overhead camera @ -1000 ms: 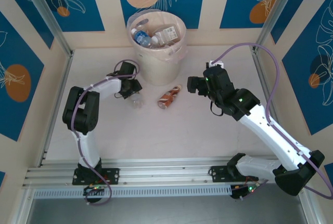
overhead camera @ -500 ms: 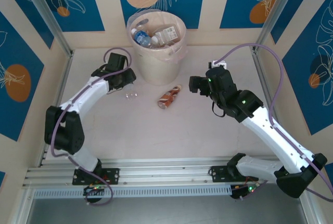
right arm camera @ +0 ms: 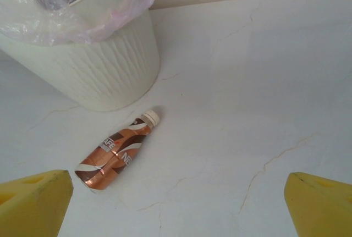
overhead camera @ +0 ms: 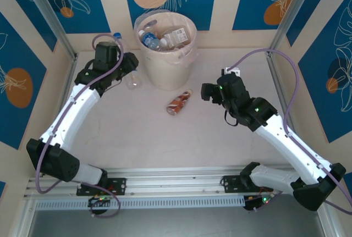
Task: Put the plastic bottles in the bin
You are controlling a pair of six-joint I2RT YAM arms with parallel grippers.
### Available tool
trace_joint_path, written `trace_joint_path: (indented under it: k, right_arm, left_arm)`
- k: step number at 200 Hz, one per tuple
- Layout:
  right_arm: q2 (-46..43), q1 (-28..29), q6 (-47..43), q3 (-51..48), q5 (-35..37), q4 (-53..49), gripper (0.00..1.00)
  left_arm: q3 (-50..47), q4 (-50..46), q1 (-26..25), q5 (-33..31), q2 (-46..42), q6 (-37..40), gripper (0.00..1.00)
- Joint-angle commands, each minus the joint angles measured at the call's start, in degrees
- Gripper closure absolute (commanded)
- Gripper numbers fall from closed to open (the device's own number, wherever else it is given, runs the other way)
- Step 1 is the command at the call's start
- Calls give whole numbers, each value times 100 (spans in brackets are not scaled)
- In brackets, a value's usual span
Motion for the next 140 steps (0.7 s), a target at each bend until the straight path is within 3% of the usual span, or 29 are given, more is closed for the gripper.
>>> trace_joint_path:
  k: [1,47,140]
  right_arm:
    - [-208,34,193,-107,178,-6,1]
    - [-337,50,259,-180,268,-133,1]
    - [-410,87,413,-277,258,-258,1]
  left_arm:
    - [564,186,-91,188,152,-283,40]
    - [1969,303,-410,91,1163,-695,40]
    - [5793,57,-733,-64,3920,-1819,40]
